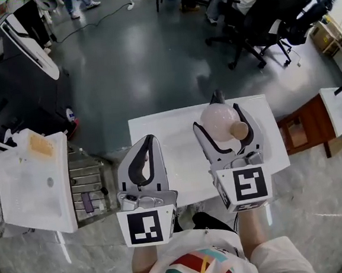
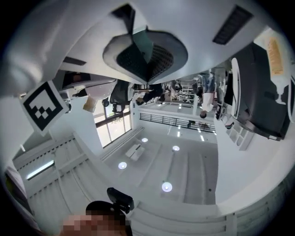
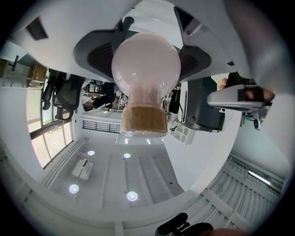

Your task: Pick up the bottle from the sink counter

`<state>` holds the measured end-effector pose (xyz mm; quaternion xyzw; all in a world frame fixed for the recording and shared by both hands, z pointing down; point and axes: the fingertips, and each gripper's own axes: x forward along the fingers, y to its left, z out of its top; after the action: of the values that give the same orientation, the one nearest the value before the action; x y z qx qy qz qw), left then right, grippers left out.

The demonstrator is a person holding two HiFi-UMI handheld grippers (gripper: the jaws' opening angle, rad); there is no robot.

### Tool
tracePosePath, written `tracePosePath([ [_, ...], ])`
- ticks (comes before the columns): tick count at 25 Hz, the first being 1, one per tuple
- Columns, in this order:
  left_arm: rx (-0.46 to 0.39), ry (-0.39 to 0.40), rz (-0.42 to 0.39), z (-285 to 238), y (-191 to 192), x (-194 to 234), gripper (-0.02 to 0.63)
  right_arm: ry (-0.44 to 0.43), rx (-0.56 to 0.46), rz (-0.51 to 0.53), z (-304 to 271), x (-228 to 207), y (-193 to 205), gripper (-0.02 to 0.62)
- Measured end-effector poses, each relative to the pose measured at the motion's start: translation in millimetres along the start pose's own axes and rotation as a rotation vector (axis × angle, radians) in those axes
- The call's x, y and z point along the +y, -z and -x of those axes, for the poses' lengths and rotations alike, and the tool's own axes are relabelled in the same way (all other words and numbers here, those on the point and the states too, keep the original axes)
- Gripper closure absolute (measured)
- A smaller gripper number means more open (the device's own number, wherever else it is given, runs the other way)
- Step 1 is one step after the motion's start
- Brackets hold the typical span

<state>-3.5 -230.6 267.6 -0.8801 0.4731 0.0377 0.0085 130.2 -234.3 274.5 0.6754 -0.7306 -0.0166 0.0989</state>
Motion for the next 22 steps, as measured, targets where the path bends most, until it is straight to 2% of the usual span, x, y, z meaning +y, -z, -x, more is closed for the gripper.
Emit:
tracePosePath([
  [7,-0.049,0.229,-0.034,-27,-27,-90,0.588,0.251,-0.031,0.005,95,-67,-7,0.201],
  [11,-0.072,0.322,-0.046,-29,-39,-136,0.588,0.366,-0.059,0.005,142,-90,-8,0.201],
  [17,-0.079,0.428,-0.069,-23,-42,-184,0.588,0.463,-0.052,-0.040,188,-107,7,0.201],
  [22,-0.078,0.483,-0.089,-13,-37,-214,0.588,0.503,-0.053,-0.056,213,-115,15,0.200],
])
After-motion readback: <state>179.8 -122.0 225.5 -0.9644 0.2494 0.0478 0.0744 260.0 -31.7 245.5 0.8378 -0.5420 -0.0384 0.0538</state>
